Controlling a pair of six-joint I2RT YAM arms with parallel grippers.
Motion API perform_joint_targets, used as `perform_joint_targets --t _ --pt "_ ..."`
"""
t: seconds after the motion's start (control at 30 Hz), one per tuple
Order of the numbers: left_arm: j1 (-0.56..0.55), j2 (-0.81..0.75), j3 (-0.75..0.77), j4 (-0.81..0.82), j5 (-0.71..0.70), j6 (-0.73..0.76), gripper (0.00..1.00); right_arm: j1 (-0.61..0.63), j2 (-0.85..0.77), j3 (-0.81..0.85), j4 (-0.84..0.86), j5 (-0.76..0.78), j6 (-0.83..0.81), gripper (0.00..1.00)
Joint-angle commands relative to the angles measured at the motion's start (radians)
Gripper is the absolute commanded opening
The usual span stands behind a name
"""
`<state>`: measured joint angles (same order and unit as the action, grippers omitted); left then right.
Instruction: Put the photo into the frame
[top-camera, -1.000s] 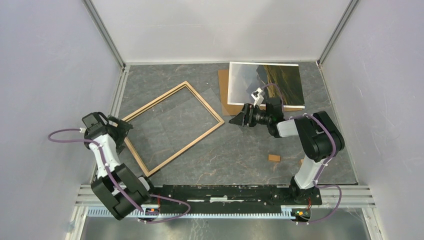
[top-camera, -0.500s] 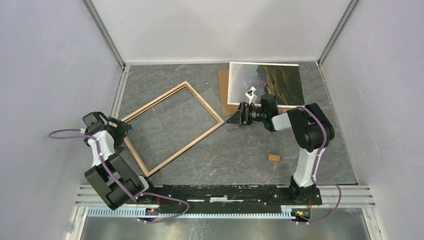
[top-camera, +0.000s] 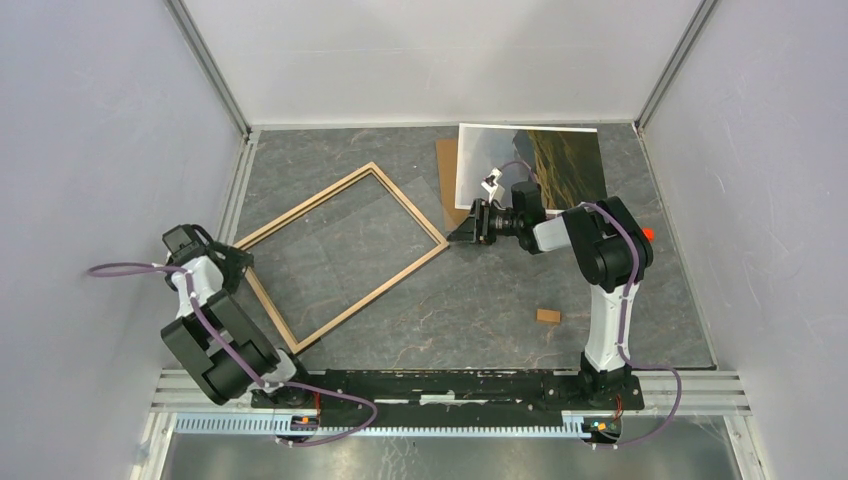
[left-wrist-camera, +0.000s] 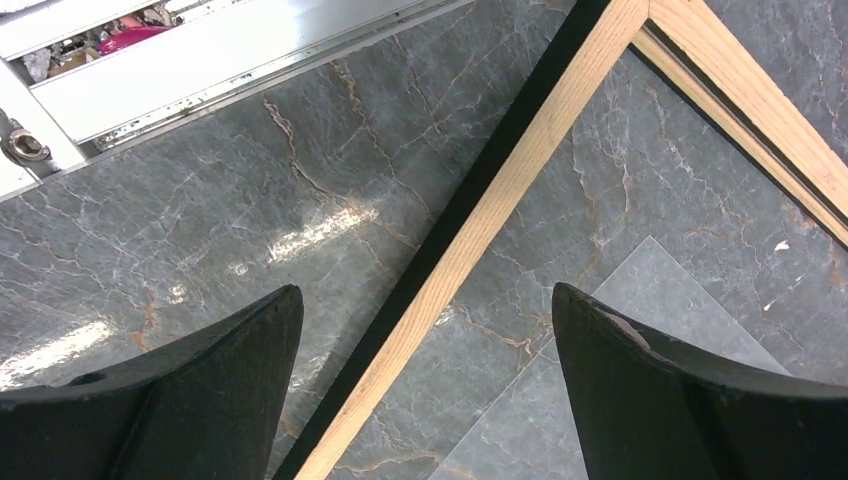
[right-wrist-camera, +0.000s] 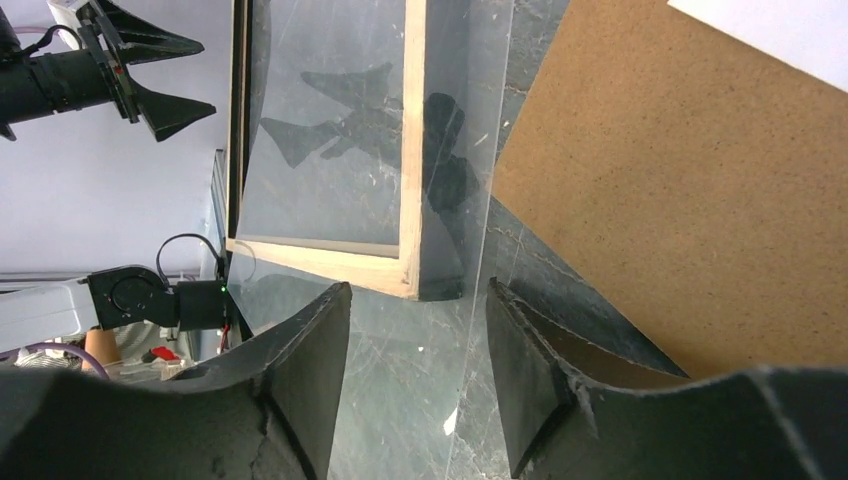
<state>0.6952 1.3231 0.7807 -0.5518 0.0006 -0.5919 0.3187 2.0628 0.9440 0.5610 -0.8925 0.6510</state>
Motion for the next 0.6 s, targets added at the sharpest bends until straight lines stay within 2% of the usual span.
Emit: perform_joint_targets --t 0.0,0.33,0.57 --pt "0.009 0.014 -0.002 0.078 -0.006 -0.029 1.0 0.007 0.009 0.007 0.036 0.0 0.029 0.56" --pt "-0.016 0.216 -0.005 0.146 0.3 -0.021 1.0 0.011 -0.035 -0.062 0.17 -0.01 0.106 0.32" --pt "-0.141 0.216 0.012 0.146 0.31 0.013 0.99 0.011 -0.12 -0.157 0.309 -0.014 0.165 0.09"
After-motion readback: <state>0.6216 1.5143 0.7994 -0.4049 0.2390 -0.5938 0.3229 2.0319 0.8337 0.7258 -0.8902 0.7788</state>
